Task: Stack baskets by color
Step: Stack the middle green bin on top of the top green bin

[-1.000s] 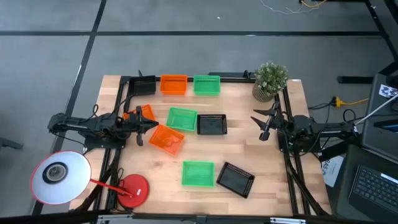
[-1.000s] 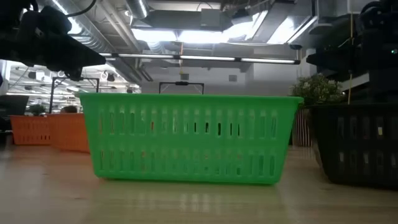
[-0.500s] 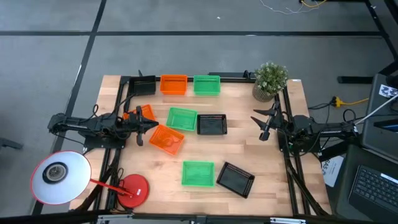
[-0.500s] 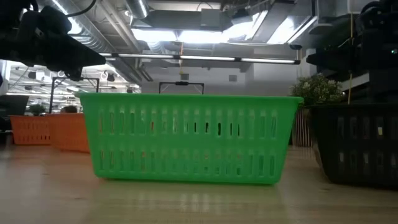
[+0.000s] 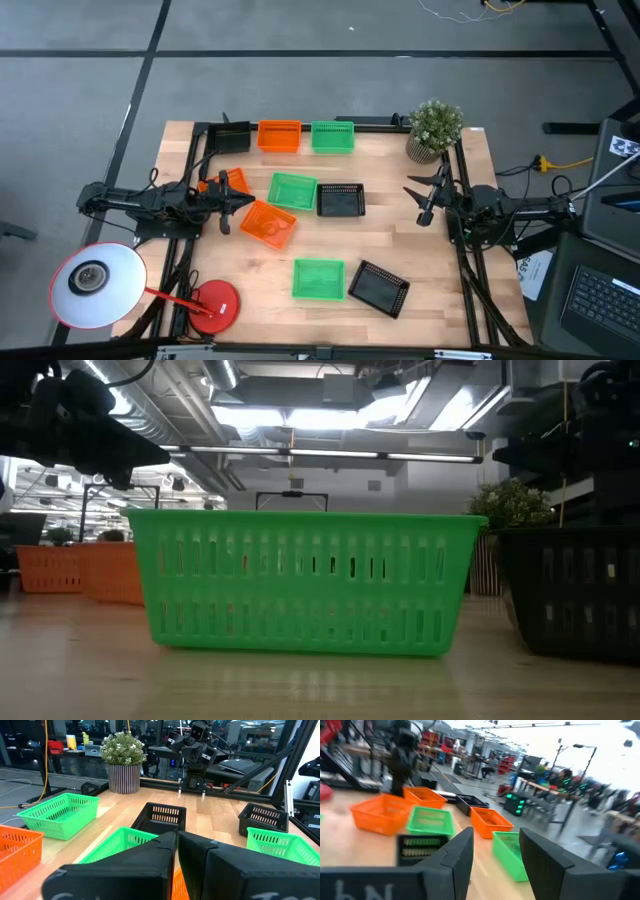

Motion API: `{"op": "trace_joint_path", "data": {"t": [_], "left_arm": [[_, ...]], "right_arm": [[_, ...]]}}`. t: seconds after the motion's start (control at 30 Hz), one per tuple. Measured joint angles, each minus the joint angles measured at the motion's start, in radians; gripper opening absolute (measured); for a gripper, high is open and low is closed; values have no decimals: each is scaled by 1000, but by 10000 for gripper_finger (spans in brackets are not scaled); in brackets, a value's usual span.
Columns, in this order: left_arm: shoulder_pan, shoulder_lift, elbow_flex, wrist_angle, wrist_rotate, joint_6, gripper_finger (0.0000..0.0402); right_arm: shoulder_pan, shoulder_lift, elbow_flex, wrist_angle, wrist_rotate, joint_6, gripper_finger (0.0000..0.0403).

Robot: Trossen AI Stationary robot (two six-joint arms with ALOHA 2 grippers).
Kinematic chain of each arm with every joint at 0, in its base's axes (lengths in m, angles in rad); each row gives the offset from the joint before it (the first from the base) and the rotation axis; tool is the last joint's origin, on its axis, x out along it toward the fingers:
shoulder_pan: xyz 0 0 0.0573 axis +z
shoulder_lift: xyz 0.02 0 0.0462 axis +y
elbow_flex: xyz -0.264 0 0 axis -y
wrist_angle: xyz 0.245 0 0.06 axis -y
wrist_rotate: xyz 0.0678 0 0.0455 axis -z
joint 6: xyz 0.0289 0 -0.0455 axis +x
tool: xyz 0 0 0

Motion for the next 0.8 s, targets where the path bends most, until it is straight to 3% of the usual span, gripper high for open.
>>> {"op": "trace_joint_path", "data": {"t": [0.13,0.33,0.57,0.8], "left_arm": [[0,0,0,0,0,0,11],[0,0,0,4,-6,0,11],[0,0,0,95,-7,-6,11],[0,0,0,257,-9,-3,11]], "right_arm": [[-2,0,0,4,20,-123,160],[-2,0,0,9,17,-120,160],[-2,0,0,119,-245,284,160],[-2,0,0,118,-269,483,160]]}}
